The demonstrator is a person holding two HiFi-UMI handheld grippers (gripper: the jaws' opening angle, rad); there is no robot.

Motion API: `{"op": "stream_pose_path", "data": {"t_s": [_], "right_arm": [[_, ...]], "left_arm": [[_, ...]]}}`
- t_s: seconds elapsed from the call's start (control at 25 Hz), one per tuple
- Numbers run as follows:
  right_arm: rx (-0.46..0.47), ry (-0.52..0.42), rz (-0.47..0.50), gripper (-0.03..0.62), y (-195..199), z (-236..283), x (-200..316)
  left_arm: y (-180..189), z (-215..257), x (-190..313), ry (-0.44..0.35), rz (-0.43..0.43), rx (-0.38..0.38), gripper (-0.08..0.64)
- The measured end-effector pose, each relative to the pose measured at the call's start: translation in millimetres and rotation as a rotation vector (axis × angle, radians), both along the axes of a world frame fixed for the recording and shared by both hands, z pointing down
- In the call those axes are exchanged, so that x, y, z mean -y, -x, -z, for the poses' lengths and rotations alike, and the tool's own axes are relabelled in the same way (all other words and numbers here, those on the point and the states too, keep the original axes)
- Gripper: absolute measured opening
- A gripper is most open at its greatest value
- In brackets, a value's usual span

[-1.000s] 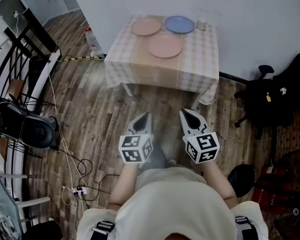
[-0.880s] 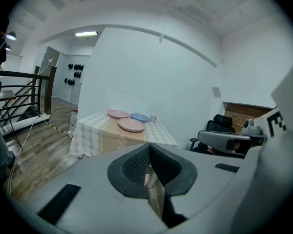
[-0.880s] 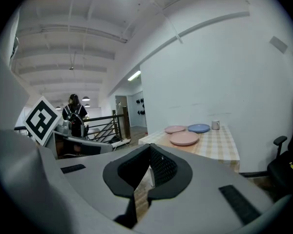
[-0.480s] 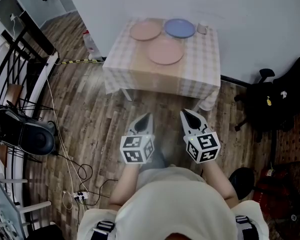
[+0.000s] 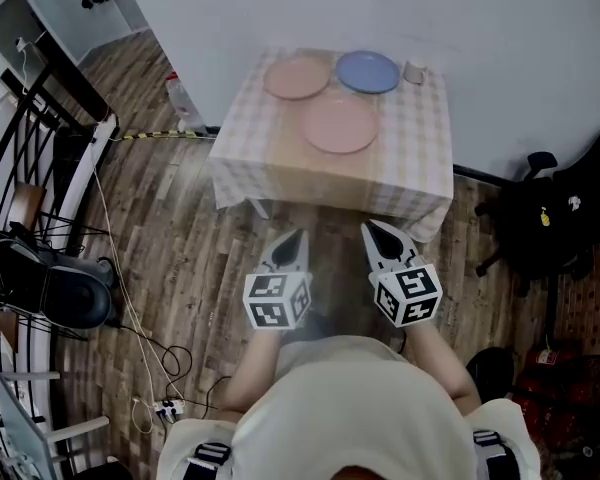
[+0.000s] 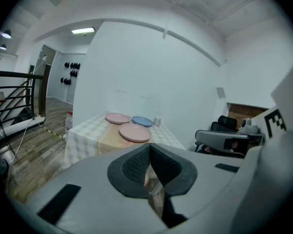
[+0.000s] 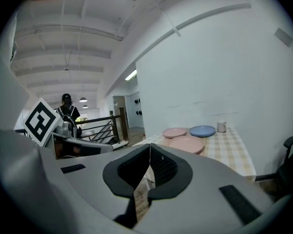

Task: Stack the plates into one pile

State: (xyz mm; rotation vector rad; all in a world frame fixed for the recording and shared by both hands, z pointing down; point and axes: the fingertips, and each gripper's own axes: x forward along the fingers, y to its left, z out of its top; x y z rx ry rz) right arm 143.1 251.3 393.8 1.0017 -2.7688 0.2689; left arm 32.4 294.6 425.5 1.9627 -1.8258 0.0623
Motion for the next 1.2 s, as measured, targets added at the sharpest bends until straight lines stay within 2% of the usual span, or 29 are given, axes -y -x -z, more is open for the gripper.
{"op": "stream_pose_path", "data": {"t_s": [0.52, 0.92, 1.2], "right_arm": [[0.009, 0.013, -0.034, 0.000, 76, -1, 64], [0.010, 0.028, -0.074, 0.002, 113, -11, 106], [0.000, 0.027, -0.097, 0.002, 124, -13, 128]], "left_arm": [[67, -5, 69, 0.018, -0.071, 0.001, 0.003], [107, -11, 120, 0.023, -0.128, 0.007, 0.003], [122, -15, 144, 0.031, -0.151, 0.007, 0.003]]}}
